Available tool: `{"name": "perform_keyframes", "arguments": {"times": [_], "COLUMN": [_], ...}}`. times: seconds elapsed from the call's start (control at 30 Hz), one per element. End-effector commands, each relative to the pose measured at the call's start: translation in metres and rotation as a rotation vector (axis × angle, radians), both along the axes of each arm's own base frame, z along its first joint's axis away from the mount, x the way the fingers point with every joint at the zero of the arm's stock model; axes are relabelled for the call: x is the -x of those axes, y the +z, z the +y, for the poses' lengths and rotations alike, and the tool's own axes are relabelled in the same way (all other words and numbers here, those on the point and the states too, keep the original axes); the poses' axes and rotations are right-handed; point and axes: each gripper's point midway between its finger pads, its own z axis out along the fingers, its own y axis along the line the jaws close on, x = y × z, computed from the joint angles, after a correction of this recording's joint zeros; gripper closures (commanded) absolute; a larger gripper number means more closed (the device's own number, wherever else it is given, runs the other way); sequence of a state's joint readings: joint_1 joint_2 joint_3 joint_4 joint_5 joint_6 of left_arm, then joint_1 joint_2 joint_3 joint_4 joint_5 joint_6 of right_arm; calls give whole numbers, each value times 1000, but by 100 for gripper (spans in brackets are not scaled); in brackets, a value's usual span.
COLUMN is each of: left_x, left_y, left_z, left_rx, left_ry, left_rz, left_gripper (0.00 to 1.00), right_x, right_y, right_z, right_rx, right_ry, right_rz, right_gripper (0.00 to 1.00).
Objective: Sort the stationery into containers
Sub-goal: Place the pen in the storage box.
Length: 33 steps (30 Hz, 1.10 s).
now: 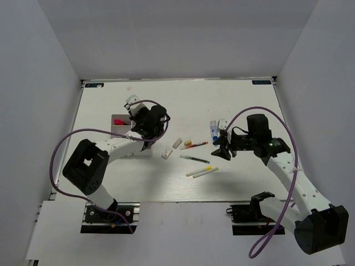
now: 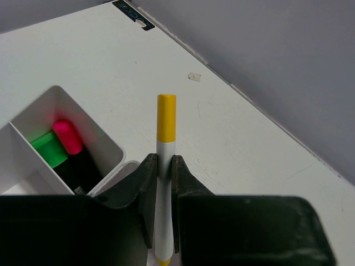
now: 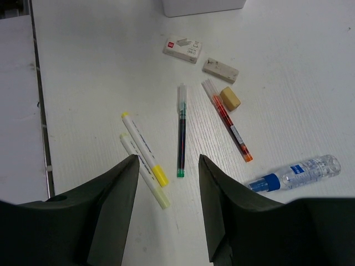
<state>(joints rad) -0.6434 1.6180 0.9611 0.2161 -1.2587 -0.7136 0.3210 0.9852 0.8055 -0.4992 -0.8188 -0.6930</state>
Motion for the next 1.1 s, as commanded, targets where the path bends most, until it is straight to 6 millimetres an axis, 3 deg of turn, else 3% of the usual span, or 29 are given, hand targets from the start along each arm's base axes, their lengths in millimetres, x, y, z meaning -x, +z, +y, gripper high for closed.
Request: {"name": "perform_keyframes", "arguments": {"times": [0.0,0.13,0.37,0.6,0.9,1.07], "left_x": [2,6,7,12,14,15], "left_y": [6,-5,-5,-11,-12,-10], "left_z": [5,8,4,1,1,-4], "left_rx": [19,16,24,34,51,70], "left_ry": [21,21,12,-7,-24,-42], "left_rz": [-40,-37,-48,-50,-50,-58], "left_gripper": [100,100,100,79,79,61], "right_x": [4,3,3,2,2,3], "right_y": [5,3,4,3,4,5], "right_z": [2,1,2,1,1,2], "right_rx": [-21,-17,-21,-20,-22,-25], "right_ry": [27,23,25,23,24,28], "right_rz": [-13,-6,-6,-3,-2,-2], "right_gripper": [47,47,47,47,47,47]}}
